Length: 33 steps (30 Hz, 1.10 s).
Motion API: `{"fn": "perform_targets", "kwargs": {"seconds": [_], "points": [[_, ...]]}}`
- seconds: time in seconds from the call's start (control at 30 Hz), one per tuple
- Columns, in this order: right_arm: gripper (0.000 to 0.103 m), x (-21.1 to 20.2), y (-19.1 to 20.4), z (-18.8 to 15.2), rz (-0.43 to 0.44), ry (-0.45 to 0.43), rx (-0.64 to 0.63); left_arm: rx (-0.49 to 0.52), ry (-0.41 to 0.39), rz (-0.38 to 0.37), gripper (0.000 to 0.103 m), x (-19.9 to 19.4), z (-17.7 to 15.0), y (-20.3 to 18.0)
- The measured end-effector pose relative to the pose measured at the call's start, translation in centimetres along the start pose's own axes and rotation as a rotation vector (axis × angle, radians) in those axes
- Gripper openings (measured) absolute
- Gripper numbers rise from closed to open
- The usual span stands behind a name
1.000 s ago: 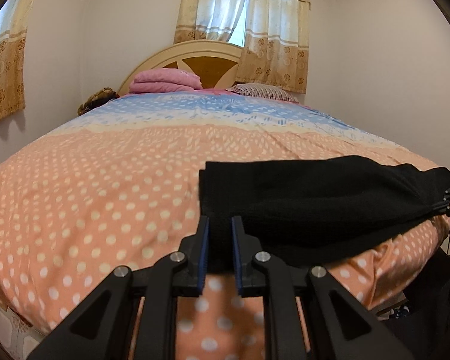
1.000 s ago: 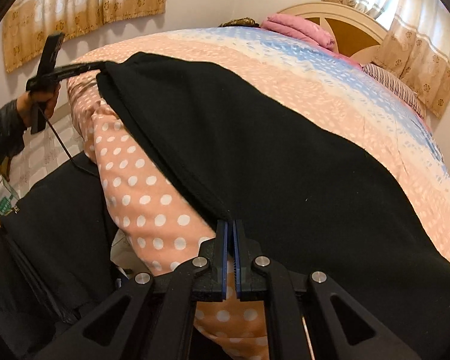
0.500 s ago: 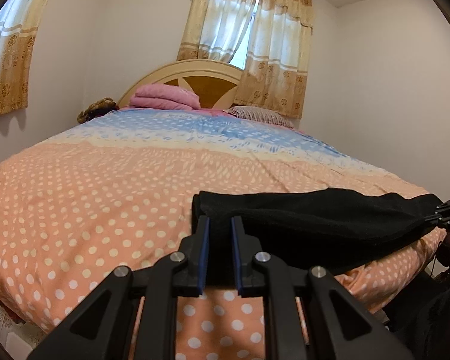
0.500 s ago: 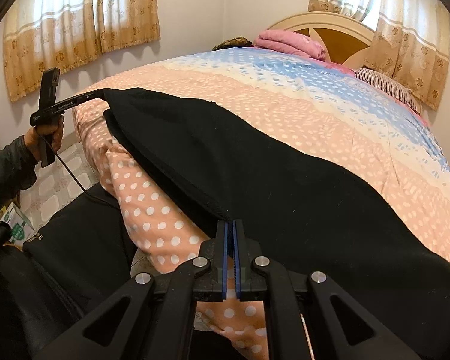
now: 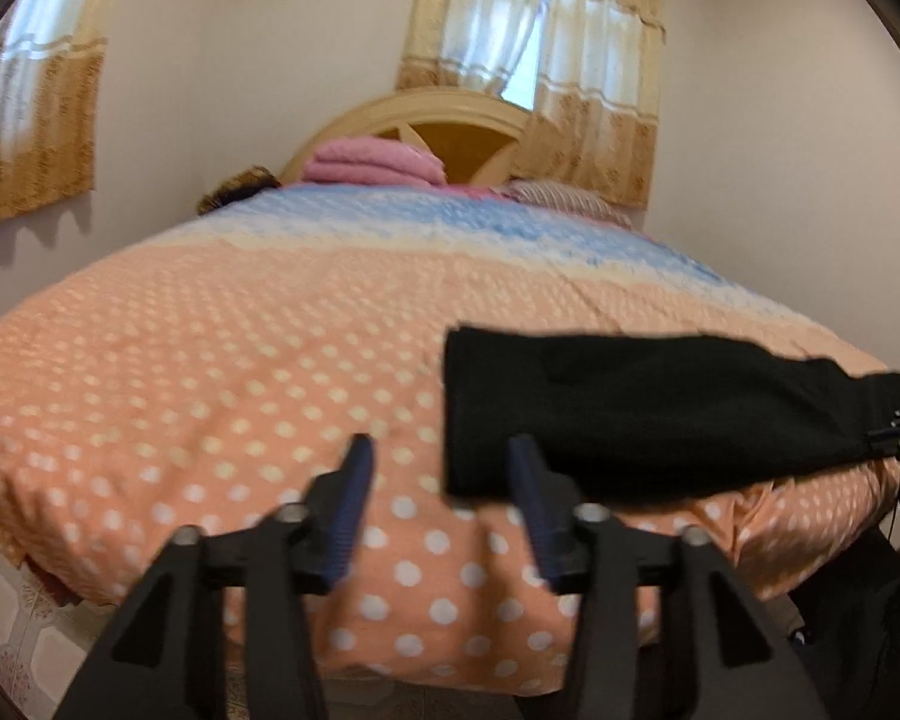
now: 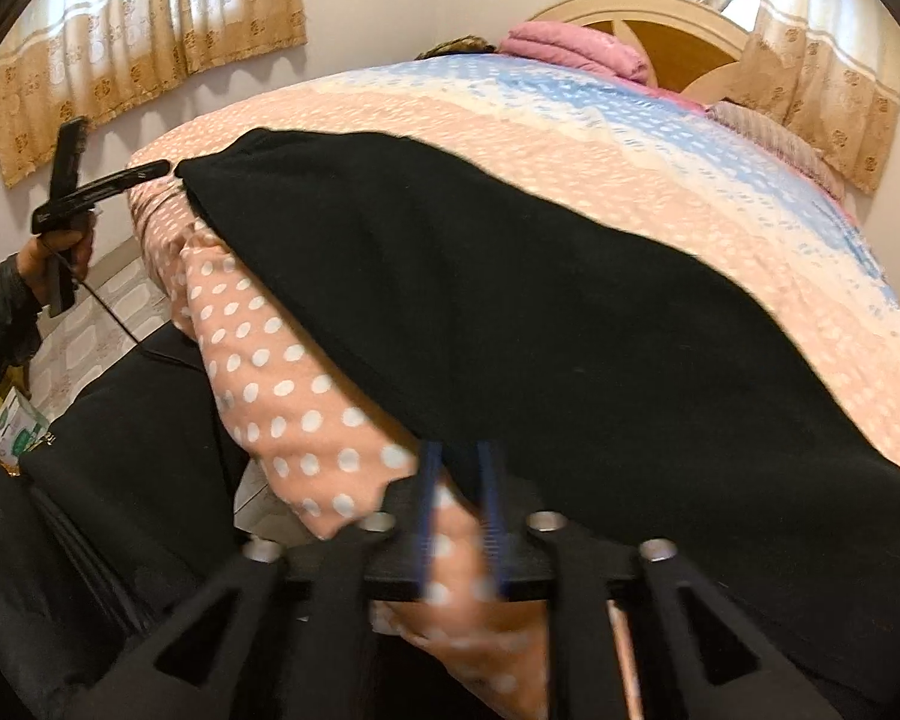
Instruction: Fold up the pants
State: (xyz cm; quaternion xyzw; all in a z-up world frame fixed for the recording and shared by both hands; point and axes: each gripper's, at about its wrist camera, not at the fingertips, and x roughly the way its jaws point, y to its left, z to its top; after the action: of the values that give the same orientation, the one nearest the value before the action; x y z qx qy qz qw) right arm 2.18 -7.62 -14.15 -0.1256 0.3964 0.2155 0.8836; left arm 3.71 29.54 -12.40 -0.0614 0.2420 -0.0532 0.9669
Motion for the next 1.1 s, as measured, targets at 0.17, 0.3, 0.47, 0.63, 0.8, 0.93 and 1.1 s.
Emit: {"fn": "perform_targets", "kwargs": {"seconds": [0.17, 0.3, 0.47, 0.63, 0.8, 0.93, 1.1], "points": [[0.041, -4.1, -4.0, -1.9, -0.072, -0.078, 0.123, 0.041, -0.053, -0.031, 0.062, -1.4, 2.4, -2.8], [0.041, -8.4, -9.3, -4.5, -0.209, -0.133, 0.296, 0.112, -0.05, -0.166, 0.062, 0.3, 4.7, -8.8], [0.041, -14.8, -15.5, -9.1, -0.392, -0.201, 0.524, 0.207, 0.025, -0.381, 0.062, 4.1, 5.0, -17.7], [0.041, -19.4, -20.8, -13.6, -0.508, -0.254, 0.781, 0.291, 0.127, -0.532, 0.062, 6.9, 2.9, -25.0], [0.041, -18.5, -22.8, -16.0, -0.464, -0.21, 0.894, 0.328, 0.174, -0.628, 0.063, 6.6, 0.5, -28.8], [0.027, -17.5, -23.6, -17.1, -0.411, -0.233, 0.948, 0.33, 0.243, -0.654, 0.063, 7.1, -0.8, -29.7], [0.009, -18.1, -22.7, -16.9, -0.398, -0.285, 0.908, 0.349, 0.252, -0.654, 0.067, 7.2, -1.1, -30.3]]}}
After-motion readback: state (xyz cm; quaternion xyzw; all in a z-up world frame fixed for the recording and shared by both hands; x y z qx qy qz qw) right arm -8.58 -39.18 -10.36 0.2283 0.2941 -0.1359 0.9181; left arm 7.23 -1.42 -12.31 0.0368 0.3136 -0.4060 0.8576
